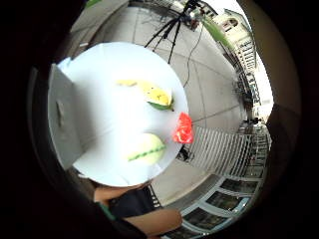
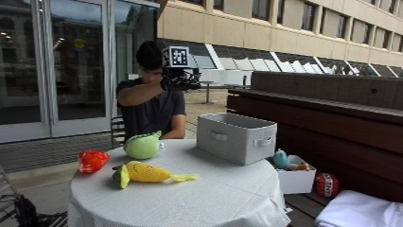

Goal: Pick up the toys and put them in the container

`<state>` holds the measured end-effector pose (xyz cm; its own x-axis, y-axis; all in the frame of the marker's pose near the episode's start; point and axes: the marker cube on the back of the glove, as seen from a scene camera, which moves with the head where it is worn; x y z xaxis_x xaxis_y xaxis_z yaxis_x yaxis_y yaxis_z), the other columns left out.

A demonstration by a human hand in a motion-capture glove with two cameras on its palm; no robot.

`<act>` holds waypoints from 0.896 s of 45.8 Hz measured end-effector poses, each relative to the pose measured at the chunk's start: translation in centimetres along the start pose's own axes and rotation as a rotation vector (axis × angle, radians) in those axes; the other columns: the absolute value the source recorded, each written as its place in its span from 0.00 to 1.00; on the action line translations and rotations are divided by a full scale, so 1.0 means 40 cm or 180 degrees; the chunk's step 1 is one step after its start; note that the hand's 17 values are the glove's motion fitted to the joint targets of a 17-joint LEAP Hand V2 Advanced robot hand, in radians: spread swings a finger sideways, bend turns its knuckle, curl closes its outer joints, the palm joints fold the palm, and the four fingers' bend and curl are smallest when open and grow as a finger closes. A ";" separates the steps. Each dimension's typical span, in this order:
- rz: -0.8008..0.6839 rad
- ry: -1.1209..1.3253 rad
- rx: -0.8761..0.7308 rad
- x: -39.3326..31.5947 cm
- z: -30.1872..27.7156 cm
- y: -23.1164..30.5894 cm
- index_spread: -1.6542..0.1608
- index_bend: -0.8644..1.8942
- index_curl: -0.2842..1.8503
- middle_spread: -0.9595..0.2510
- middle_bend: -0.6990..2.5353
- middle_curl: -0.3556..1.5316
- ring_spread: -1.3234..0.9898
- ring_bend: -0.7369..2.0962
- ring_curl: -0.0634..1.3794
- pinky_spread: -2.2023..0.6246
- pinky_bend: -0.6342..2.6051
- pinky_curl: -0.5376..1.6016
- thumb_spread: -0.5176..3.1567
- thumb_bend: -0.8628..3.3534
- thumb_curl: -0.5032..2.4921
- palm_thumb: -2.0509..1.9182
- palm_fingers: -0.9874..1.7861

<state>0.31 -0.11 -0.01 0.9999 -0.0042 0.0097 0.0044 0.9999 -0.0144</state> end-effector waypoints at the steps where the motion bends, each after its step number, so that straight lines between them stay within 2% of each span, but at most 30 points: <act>1: -0.0006 -0.0009 -0.0008 0.003 0.000 -0.002 0.87 0.38 0.15 0.77 0.28 0.21 0.53 0.31 0.05 0.76 0.31 0.29 0.26 0.18 0.16 0.48 0.39; 8: -0.0100 -0.0050 -0.0081 0.047 0.007 -0.026 0.84 0.38 0.19 0.75 0.29 0.25 0.50 0.32 0.07 0.74 0.33 0.33 0.37 0.18 0.17 0.48 0.37; 18: -0.0047 -0.0012 -0.0098 0.081 0.012 -0.008 0.82 0.38 0.22 0.74 0.29 0.29 0.47 0.32 0.10 0.73 0.34 0.35 0.43 0.18 0.17 0.48 0.35; 32: -0.0126 0.0201 0.0074 0.224 0.054 0.135 0.81 0.38 0.26 0.73 0.29 0.33 0.47 0.32 0.12 0.73 0.34 0.37 0.43 0.18 0.17 0.47 0.34; 38: 0.0250 0.0179 -0.0198 0.263 0.136 0.211 0.81 0.38 0.27 0.72 0.29 0.34 0.46 0.32 0.13 0.73 0.33 0.38 0.42 0.18 0.18 0.47 0.34; 41: -0.0062 0.0117 -0.0107 0.300 0.193 0.218 0.81 0.38 0.28 0.72 0.29 0.34 0.46 0.32 0.14 0.73 0.33 0.38 0.41 0.18 0.18 0.47 0.34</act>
<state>12.29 8.65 7.71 0.9993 -0.0249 -0.0264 0.0236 0.9986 -0.0483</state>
